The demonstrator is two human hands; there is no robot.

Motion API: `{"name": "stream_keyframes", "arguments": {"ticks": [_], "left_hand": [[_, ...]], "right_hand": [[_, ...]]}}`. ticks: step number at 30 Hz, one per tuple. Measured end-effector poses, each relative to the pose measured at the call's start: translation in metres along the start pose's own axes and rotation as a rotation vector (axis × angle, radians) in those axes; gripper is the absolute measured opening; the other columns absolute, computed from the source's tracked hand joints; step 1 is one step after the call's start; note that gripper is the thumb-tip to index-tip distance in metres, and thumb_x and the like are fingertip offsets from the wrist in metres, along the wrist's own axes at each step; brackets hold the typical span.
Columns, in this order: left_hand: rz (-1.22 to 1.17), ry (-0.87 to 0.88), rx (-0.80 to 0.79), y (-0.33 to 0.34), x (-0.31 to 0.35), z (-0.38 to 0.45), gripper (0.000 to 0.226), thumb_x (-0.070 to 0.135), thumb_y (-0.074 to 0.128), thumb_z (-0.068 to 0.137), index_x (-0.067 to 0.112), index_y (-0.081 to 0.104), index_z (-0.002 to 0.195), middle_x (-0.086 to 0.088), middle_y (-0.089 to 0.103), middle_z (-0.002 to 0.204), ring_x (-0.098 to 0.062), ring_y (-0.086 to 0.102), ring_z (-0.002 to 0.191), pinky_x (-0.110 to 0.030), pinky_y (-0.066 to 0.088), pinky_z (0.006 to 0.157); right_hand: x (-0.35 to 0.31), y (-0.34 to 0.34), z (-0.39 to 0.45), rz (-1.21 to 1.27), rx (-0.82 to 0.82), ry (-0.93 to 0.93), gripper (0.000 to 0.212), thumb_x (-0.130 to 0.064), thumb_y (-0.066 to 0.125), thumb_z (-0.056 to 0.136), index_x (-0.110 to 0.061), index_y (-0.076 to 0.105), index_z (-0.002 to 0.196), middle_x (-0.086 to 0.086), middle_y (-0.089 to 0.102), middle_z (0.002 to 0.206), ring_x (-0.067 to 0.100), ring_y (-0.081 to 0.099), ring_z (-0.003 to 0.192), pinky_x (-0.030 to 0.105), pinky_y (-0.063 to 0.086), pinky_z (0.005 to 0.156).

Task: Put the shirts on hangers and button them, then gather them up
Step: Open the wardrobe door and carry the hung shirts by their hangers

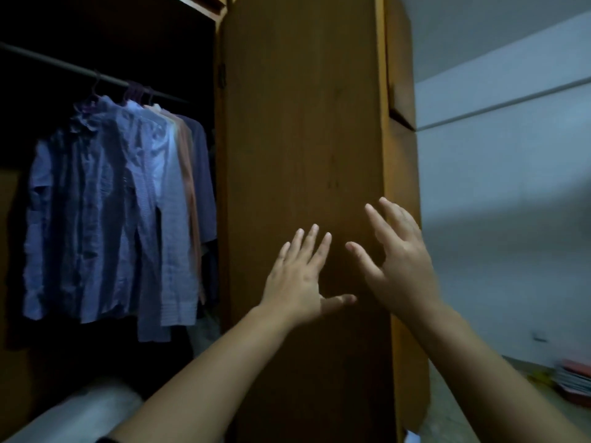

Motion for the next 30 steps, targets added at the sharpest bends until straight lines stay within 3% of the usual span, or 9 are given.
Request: {"name": "stream_keyframes", "arguments": {"ticks": [5, 8, 13, 16, 19, 23, 27, 30], "left_hand": [[-0.112, 0.034, 0.021, 0.015, 0.046, 0.014, 0.114, 0.089, 0.040, 0.069, 0.032, -0.021, 0.148, 0.011, -0.038, 0.147, -0.014, -0.032, 0.139, -0.034, -0.016, 0.111], [-0.101, 0.034, 0.037, 0.020, 0.055, 0.019, 0.116, 0.087, 0.042, 0.071, 0.030, -0.022, 0.148, 0.009, -0.038, 0.147, -0.015, -0.030, 0.141, -0.034, -0.015, 0.111], [-0.043, 0.001, 0.071, 0.019, 0.058, 0.018, 0.112, 0.085, 0.040, 0.074, 0.030, -0.028, 0.144, 0.006, -0.037, 0.147, -0.017, -0.028, 0.142, -0.037, -0.012, 0.115], [-0.047, 0.010, 0.084, 0.016, 0.057, 0.014, 0.112, 0.082, 0.043, 0.075, 0.032, -0.034, 0.138, 0.006, -0.038, 0.147, -0.016, -0.029, 0.142, -0.036, -0.013, 0.115], [-0.067, 0.027, 0.099, 0.009, 0.049, 0.002, 0.114, 0.081, 0.047, 0.073, 0.035, -0.036, 0.136, 0.008, -0.038, 0.149, -0.013, -0.030, 0.141, -0.033, -0.015, 0.113], [-0.116, 0.072, 0.064, -0.012, 0.031, -0.021, 0.115, 0.075, 0.055, 0.075, 0.038, -0.037, 0.134, 0.013, -0.038, 0.150, -0.006, -0.030, 0.140, -0.028, -0.012, 0.114], [-0.154, 0.130, 0.058, -0.037, 0.005, -0.051, 0.116, 0.075, 0.057, 0.071, 0.051, -0.039, 0.131, 0.024, -0.038, 0.147, 0.002, -0.025, 0.140, -0.028, -0.002, 0.114], [-0.176, 0.130, 0.062, -0.058, -0.018, -0.075, 0.114, 0.073, 0.056, 0.068, 0.052, -0.031, 0.137, 0.026, -0.029, 0.151, 0.001, -0.016, 0.143, -0.030, 0.007, 0.115]], "right_hand": [[0.037, -0.005, -0.008, 0.085, -0.080, 0.178, 0.065, -0.043, 0.046, 0.095, -0.019, 0.019, 0.149, -0.001, 0.022, 0.156, 0.012, 0.017, 0.143, 0.024, 0.016, 0.111], [0.052, 0.000, -0.008, 0.136, -0.185, 0.208, 0.058, -0.035, 0.043, 0.098, -0.017, 0.022, 0.149, -0.002, 0.029, 0.154, 0.009, 0.024, 0.141, 0.019, 0.019, 0.107], [0.063, 0.005, -0.009, 0.273, -0.175, 0.160, 0.049, -0.026, 0.048, 0.097, -0.017, 0.035, 0.143, -0.003, 0.042, 0.144, 0.005, 0.036, 0.132, 0.015, 0.028, 0.104], [0.066, 0.007, -0.010, 0.365, -0.136, 0.108, 0.048, -0.024, 0.053, 0.094, -0.018, 0.039, 0.140, -0.014, 0.043, 0.135, -0.001, 0.038, 0.127, 0.007, 0.030, 0.102], [0.061, 0.009, -0.012, 0.489, -0.100, 0.047, 0.046, -0.022, 0.055, 0.092, -0.021, 0.039, 0.135, -0.019, 0.045, 0.130, -0.004, 0.042, 0.126, 0.011, 0.036, 0.103], [0.040, 0.016, -0.015, 0.601, -0.088, -0.071, 0.047, -0.028, 0.054, 0.092, -0.024, 0.037, 0.136, -0.025, 0.040, 0.132, -0.014, 0.036, 0.127, 0.010, 0.035, 0.103], [0.002, 0.025, -0.014, 0.734, -0.126, -0.145, 0.051, -0.042, 0.050, 0.090, -0.037, 0.029, 0.136, -0.027, 0.034, 0.138, -0.005, 0.033, 0.134, 0.013, 0.032, 0.106], [-0.030, 0.036, -0.013, 0.789, -0.146, -0.215, 0.058, -0.048, 0.049, 0.089, -0.033, 0.025, 0.140, -0.030, 0.029, 0.139, -0.009, 0.029, 0.134, 0.009, 0.029, 0.106]]}}
Point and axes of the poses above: each hand's wrist, its own z-axis towards the middle knuckle, its own y-axis out of the palm, x = y × z, the point moved 3 cm from there along z, towards the middle knuckle
